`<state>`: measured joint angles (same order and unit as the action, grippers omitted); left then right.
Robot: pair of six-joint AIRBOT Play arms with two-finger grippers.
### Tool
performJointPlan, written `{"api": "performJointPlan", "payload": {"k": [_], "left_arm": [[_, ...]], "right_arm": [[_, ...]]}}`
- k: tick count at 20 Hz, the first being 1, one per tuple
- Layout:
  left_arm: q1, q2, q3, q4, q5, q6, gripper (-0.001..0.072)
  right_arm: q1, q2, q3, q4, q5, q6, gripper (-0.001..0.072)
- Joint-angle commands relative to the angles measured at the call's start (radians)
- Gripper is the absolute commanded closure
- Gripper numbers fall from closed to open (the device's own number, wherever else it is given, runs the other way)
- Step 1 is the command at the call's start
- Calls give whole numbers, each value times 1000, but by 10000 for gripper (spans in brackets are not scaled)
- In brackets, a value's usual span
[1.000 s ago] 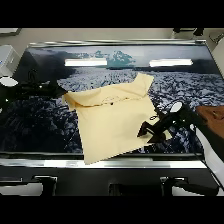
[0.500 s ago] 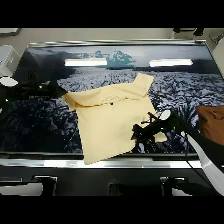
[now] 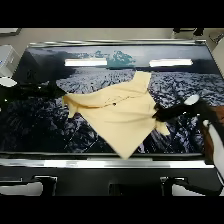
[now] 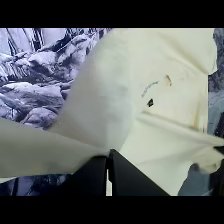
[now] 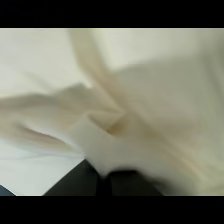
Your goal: Fold the clothes and pants, and hang the long-sleeved shirts on hangers.
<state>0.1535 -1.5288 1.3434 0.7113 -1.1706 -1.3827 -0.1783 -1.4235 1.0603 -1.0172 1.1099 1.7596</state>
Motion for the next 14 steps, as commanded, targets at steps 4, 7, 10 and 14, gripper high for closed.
{"api": "performJointPlan", "payload": {"k": [4, 7, 10, 14], "left_arm": [[-27, -33, -1, 64, -148, 0, 685], [-45, -41, 0, 64, -149, 0, 685], [-43, -40, 0, 64, -150, 29, 685], [-43, -41, 0, 64, -150, 60, 685]], "right_arm": [[-141, -9, 95, -19, 26, -34, 638], [-143, -9, 95, -132, 261, -93, 13], [-142, 22, 11, -346, 498, -96, 42], [-142, 154, -341, -104, 306, -113, 44]]}}
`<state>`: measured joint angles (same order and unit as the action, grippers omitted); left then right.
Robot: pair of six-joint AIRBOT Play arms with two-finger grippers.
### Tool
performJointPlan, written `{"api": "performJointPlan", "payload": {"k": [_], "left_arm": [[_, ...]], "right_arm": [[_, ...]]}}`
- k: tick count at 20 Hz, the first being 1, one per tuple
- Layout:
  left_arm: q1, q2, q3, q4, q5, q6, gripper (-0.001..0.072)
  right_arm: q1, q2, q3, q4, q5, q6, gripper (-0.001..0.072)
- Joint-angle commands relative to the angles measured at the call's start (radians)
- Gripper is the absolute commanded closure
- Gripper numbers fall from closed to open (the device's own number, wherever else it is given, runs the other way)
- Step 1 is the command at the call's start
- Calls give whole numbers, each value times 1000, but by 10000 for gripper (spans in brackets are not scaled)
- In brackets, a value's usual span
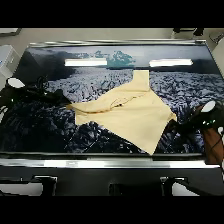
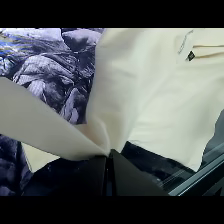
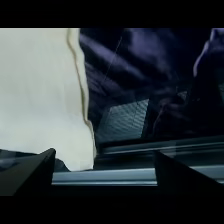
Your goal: Fold the clothes and pants, and hang the long-sleeved shirts on hangers.
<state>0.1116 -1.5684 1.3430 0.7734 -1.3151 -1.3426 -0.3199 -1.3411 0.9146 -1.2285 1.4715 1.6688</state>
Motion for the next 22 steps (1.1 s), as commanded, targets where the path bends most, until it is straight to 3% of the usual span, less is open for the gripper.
{"api": "performJointPlan", "payload": {"k": [1, 6, 7, 8, 9, 13, 16, 19, 22], "left_arm": [[-1, -1, 0, 2, -5, 20, 685], [-1, 0, 0, 0, -14, 19, 685], [-1, 2, 0, 0, -26, 19, 685], [-1, 5, 1, 0, -32, 19, 685], [-1, 12, 1, 0, -31, 19, 686], [29, 96, 117, -44, 37, 19, 687], [81, 225, 373, -158, 230, 43, 686], [143, 371, 681, -167, 467, 87, 686], [206, 560, 756, -160, 601, 87, 686]], "right_arm": [[-1, 82, -254, 166, -105, -37, 44], [134, 83, -368, 285, -275, -30, 60], [180, 83, -365, 299, -317, -14, 209], [211, 84, -352, 326, -344, 3, 512], [219, 86, -323, 352, -340, 0, 676], [217, 169, 9, 225, -267, -77, 678], [217, 267, 490, 45, -327, -165, 677], [217, 342, 961, -115, -474, -162, 676], [217, 422, 1178, -145, -510, -121, 676]]}}
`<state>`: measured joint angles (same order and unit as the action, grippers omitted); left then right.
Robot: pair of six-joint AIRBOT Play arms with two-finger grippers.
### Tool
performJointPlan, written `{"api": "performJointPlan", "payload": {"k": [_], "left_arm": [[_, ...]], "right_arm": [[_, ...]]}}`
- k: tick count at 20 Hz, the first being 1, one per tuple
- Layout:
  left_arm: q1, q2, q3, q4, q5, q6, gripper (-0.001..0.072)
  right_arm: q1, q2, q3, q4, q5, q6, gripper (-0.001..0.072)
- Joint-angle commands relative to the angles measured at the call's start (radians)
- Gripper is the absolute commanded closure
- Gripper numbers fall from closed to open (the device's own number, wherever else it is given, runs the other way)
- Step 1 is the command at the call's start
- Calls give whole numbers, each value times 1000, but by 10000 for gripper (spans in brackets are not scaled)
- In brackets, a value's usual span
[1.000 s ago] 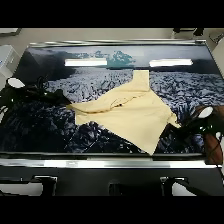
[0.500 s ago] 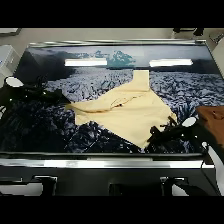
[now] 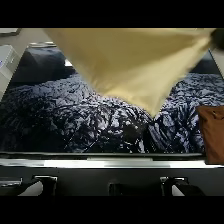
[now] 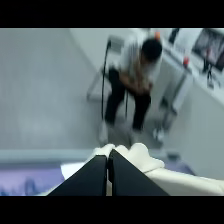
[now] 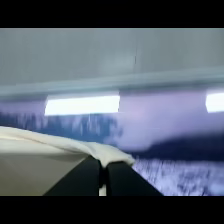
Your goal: Fold the clothes and pants, and hang the long-sleeved shirts on hangers.
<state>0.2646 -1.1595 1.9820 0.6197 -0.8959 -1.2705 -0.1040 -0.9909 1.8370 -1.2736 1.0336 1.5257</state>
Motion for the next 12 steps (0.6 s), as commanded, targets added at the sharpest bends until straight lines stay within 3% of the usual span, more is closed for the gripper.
{"api": "performJointPlan", "payload": {"k": [1, 4, 8, 10, 12], "left_arm": [[65, 216, 92, -6, 181, 14, 686], [65, 367, -3, 28, 190, 14, 686], [65, 388, -8, 109, 280, 14, 686], [65, 354, -9, 130, 217, 14, 686], [64, 288, -12, 149, 55, 14, 686]], "right_arm": [[1, 109, 254, -100, -63, 53, 676], [1, 170, 253, -99, -8, 112, 676], [1, 154, 253, -100, -122, 131, 676], [2, 115, 253, -100, -24, 131, 676], [2, 47, 222, -100, 172, 140, 676]]}}
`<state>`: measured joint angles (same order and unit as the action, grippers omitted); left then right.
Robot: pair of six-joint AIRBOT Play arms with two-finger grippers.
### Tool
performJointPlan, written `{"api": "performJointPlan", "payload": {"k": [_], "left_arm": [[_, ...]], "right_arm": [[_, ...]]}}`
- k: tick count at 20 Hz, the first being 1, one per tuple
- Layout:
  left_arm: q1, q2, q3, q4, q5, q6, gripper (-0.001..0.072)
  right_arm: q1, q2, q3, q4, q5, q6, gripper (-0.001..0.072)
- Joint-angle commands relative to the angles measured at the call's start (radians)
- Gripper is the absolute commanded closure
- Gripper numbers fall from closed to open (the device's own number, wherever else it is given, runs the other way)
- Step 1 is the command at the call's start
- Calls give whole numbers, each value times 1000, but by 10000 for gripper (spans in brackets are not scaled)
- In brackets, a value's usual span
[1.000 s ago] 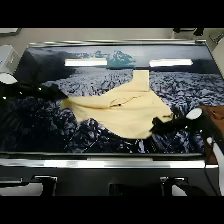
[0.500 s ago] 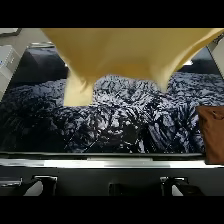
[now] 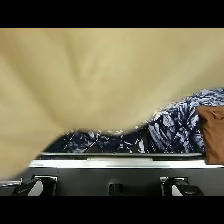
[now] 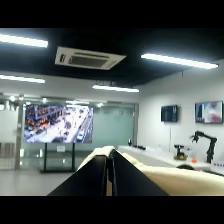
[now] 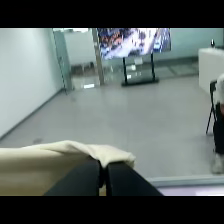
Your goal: Fold the clothes and pants, and hang the long-sleeved shirts on hangers.
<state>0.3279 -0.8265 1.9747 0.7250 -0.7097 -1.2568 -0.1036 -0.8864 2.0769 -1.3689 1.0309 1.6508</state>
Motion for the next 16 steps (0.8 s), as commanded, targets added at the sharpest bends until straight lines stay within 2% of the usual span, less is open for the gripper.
{"api": "performJointPlan", "payload": {"k": [1, 3, 5, 7, 9, 11, 14, 16], "left_arm": [[1, -87, -17, 47, -219, 1, 686], [1, -193, -92, 47, -377, 1, 686], [0, -304, -220, 47, -443, 1, 686], [-7, -425, -370, 47, -413, 1, 686], [-31, -555, -481, 7, -337, -19, 686], [-63, -688, -515, -72, -332, -26, 686], [-123, -806, -515, -93, -402, -26, 686], [-155, -841, -515, -93, -422, -26, 686]], "right_arm": [[1, -99, -66, -3, 273, 34, 676], [1, -200, -193, -4, 386, 39, 676], [1, -317, -354, -4, 356, 39, 676], [1, -449, -497, 14, 208, 40, 676], [1, -595, -547, 77, 85, 122, 675], [1, -710, -547, 190, 52, 235, 675], [2, -802, -547, 346, 63, 249, 675], [1, -814, -547, 338, 70, 246, 675]]}}
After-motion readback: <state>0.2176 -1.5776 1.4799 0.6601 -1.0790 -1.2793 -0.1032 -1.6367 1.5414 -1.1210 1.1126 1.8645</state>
